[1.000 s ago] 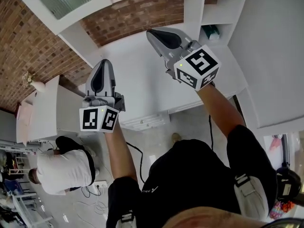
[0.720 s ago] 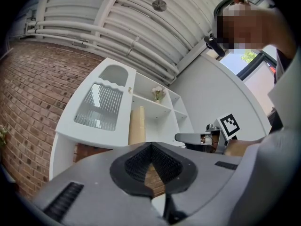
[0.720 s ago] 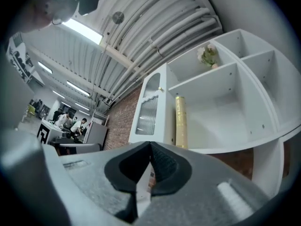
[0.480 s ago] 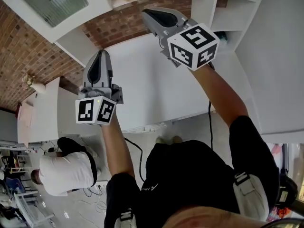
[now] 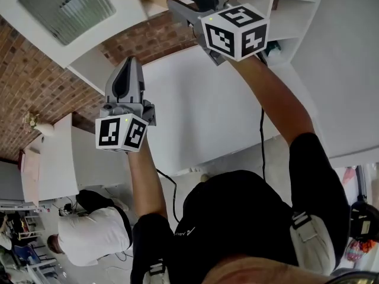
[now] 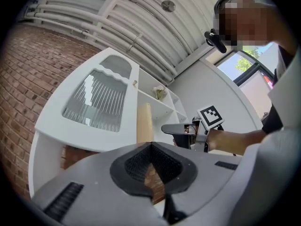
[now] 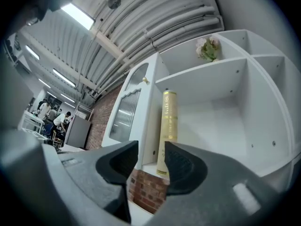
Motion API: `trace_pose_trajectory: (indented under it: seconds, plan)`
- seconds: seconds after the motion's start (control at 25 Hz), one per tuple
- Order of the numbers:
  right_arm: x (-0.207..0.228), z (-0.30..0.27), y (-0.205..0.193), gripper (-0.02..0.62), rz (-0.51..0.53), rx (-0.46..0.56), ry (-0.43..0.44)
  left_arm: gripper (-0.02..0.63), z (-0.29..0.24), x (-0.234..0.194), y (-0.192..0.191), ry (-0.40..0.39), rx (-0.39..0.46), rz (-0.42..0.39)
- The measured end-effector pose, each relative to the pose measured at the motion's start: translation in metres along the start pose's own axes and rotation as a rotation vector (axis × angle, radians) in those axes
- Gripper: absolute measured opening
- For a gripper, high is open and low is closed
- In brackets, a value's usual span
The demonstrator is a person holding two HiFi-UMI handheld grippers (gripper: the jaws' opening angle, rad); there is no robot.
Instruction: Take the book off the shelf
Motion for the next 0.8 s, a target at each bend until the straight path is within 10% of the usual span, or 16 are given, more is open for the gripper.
trace_pose_trajectory:
  seconds: [0.32,0.8]
  plan:
    - [0.022,-0.047,0.009,0.287,-0.040,-0.076,-0.065,-0.002,-0.013,-0.022,-0.001,-0.069,0.015,0.013]
    - [0.037,-0.110,0.012,0.308,-0.038,-0.204,-0.061,-0.002,-0.023,-0.035,0.000,-0.053,0.041,0.018]
Point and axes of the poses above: the fingertips, and each gripper's own axes: z backward along the fingers, x to its right, y out of its top, the point moved 8 cm from there along z, backward along the fingers, and after that the axes turned 1 degree about -z, right-handed, at the moved point
